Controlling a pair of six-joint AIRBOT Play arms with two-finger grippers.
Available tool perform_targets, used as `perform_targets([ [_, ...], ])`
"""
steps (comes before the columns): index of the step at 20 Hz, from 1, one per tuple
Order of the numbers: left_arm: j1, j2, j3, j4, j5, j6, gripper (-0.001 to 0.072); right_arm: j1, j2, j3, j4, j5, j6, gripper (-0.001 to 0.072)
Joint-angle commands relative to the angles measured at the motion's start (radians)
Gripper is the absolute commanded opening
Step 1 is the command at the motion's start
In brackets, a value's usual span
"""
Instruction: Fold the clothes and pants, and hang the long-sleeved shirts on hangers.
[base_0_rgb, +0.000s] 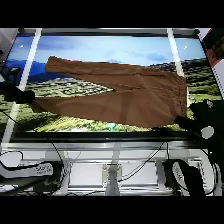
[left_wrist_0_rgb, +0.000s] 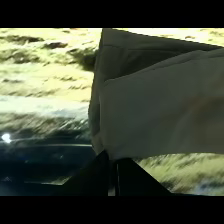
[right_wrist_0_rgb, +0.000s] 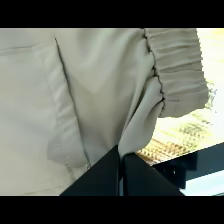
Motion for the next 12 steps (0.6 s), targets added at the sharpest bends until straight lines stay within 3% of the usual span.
perform_targets([
  [1, 0.001, -0.003, 0.0, 0.022, 0.064, 0.0, 0.0027, 0.001, 0.008, -0.011, 0.0, -0.013, 0.003, 0.0029],
  [5, -0.014, 0.002, 0.003, -0.082, 0.277, 0.0, 0.0027, 0.001, 0.008, -0.011, 0.001, -0.026, 0.007, 0.0029],
  [9, -0.024, 0.05, 0.003, -0.37, 0.549, 0.0, 0.0027, 0.001, 0.008, -0.01, 0.039, -0.03, 0.01, 0.0029],
  [12, -0.023, 0.088, 0.003, -0.4, 0.564, 0.002, 0.0027, 0.001, 0.008, -0.01, 0.056, -0.029, 0.01, 0.0029],
])
